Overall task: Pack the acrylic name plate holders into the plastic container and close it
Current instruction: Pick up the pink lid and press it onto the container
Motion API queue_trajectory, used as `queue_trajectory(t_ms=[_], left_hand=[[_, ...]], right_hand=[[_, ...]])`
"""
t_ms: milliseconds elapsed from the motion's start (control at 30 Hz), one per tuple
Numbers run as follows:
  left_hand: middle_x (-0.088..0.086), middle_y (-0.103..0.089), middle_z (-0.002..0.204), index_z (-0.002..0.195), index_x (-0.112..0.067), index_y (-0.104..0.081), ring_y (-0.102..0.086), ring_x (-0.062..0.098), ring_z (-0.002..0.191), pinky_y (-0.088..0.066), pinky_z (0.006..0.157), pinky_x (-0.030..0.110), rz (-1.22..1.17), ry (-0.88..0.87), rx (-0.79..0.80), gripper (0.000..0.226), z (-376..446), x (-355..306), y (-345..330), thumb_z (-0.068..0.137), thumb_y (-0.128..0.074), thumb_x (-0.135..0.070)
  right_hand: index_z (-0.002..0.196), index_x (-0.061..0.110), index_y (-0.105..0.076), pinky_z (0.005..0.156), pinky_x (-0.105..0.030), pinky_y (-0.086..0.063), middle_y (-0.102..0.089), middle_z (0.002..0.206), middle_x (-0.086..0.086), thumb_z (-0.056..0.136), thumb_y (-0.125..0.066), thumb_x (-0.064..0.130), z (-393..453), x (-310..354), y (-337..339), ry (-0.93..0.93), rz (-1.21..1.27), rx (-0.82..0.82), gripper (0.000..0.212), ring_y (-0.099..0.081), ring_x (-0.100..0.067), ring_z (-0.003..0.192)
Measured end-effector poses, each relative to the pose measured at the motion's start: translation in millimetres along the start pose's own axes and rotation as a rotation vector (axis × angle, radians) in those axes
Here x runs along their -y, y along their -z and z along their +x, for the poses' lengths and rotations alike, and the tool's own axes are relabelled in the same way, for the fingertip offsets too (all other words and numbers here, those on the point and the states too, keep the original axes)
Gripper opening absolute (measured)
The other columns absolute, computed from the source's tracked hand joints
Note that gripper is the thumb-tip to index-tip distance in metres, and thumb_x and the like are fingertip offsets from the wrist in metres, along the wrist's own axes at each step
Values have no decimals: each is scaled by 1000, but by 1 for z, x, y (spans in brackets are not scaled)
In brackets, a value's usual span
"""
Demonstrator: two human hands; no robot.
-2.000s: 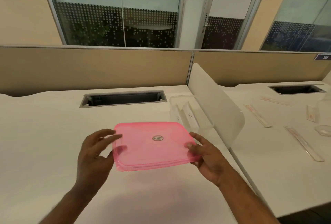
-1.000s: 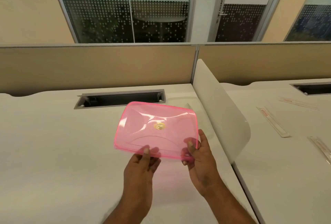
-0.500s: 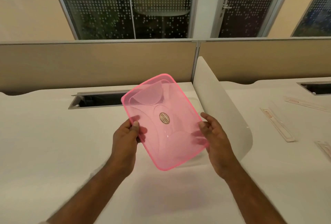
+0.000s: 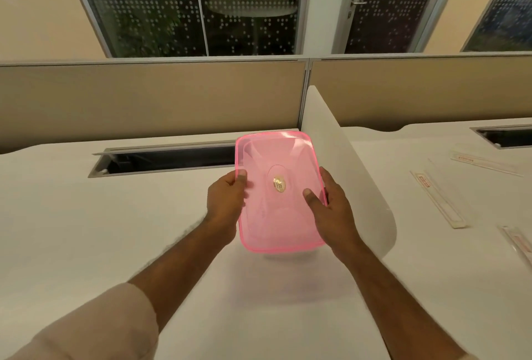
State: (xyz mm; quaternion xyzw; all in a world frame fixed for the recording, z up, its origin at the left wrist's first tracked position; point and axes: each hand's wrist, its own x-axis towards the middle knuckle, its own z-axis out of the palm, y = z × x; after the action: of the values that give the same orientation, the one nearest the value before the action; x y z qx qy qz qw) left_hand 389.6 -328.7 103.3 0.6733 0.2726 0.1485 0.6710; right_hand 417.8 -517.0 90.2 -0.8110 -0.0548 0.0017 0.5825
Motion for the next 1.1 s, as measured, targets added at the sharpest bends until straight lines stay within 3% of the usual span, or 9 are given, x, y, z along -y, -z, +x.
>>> queue_trajectory(t_ms=[100, 267, 567, 767, 967, 1100], left_hand=[[-8, -75, 90, 98, -27, -71, -70, 15, 83, -59, 68, 30, 105, -48, 34, 20, 5, 14, -9, 97, -55, -38], [0, -73, 111, 124, -24, -67, -69, 22, 94, -58, 88, 45, 218, 8, -46, 35, 17, 30, -22, 99, -49, -41], [-5, -66, 106, 121, -24, -60, -65, 20, 96, -55, 87, 39, 344, -44, 7, 31, 26, 44, -40, 103, -37, -36], [-4, -63, 104, 116, -21, -59, -60, 16, 91, -52, 83, 35, 376, -19, -14, 30, 34, 53, -41, 104, -34, -35], [4, -65, 119, 126, -16, -54, -61, 24, 102, -51, 89, 39, 498, -42, 7, 35, 40, 57, -42, 104, -35, -36], [3, -63, 126, 132, -17, -50, -62, 25, 109, -53, 91, 41, 479, -86, 20, 42, 40, 59, -42, 99, -47, -42]], right_hand=[[147, 29, -35, 99, -36, -45, -50, 122, -3, 97, -54, 33, 14, -4, -4, -7, -153, -35, 54, -51, -22, 114], [146, 27, -37, 99, -49, -44, -55, 118, -13, 96, -51, 36, 26, -12, -11, -65, -380, -53, 53, -53, -32, 112], [148, 19, -31, 93, -43, -39, -48, 121, -19, 100, -44, 34, 25, -24, -13, -113, -517, -75, 53, -42, -38, 115], [144, 13, -38, 87, -41, -42, -44, 123, -18, 100, -44, 27, 29, -24, -19, -66, -640, -94, 47, -44, -39, 109], [136, 7, -46, 91, -43, -42, -46, 123, -21, 100, -46, 26, 31, -30, -18, -100, -618, -89, 40, -48, -42, 109], [125, 3, -52, 87, -40, -45, -50, 116, -21, 101, -44, 29, 34, -27, -16, -80, -575, -95, 37, -57, -41, 99]])
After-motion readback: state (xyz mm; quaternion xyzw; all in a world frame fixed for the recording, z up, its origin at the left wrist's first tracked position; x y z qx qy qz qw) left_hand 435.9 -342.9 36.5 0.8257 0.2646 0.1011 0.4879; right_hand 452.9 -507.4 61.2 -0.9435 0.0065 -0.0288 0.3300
